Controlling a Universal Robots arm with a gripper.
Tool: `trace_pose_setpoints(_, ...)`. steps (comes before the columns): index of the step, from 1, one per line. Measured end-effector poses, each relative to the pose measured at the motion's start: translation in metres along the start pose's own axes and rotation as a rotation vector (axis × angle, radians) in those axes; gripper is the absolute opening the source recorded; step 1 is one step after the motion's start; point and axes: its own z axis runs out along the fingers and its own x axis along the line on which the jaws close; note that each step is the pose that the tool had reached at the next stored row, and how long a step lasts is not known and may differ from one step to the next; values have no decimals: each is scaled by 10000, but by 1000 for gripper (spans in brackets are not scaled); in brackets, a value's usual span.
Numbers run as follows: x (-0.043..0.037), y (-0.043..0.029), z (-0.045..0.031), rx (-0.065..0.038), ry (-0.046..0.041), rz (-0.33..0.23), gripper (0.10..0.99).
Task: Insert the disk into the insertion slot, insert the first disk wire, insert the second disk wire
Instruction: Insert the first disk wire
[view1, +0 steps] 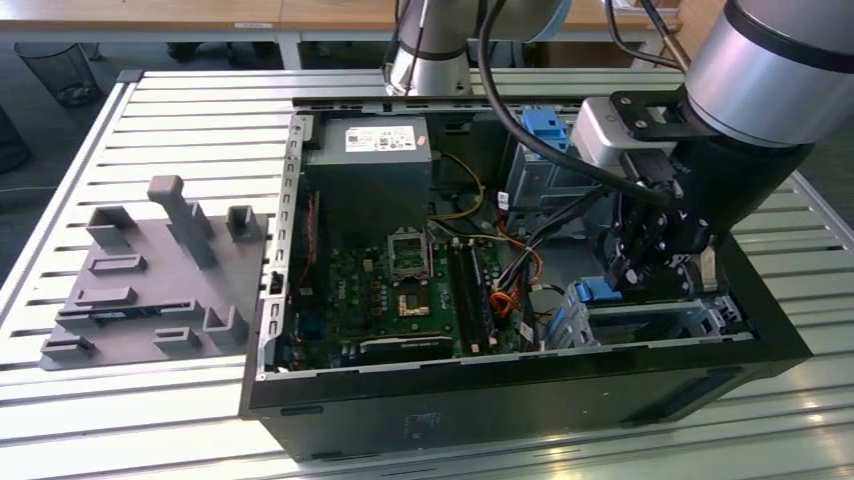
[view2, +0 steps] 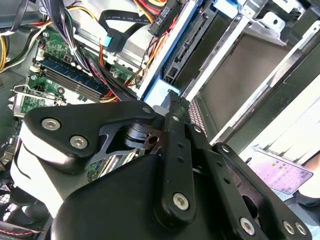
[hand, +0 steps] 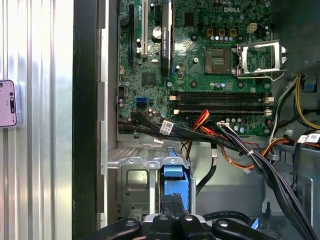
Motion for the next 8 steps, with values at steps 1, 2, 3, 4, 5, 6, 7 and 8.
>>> trace_pose_setpoints(1,0,-8,0,0,0,1,106)
trace_pose_setpoints(2,-1,-16,-1,0,1,1,106)
trace_pose_setpoints(3,0,-28,0,0,1,1,106)
trace_pose_setpoints(4,-1,-39,0,0,1,1,106)
trace_pose_setpoints(5,-1,-52,-1,-1,2,1,106)
trace_pose_setpoints(6,-1,-70,-1,-1,2,1,106)
trace_pose_setpoints(7,-2,-89,-1,-1,2,1,106)
trace_pose_setpoints(8,-2,-109,-1,-2,2,2,106)
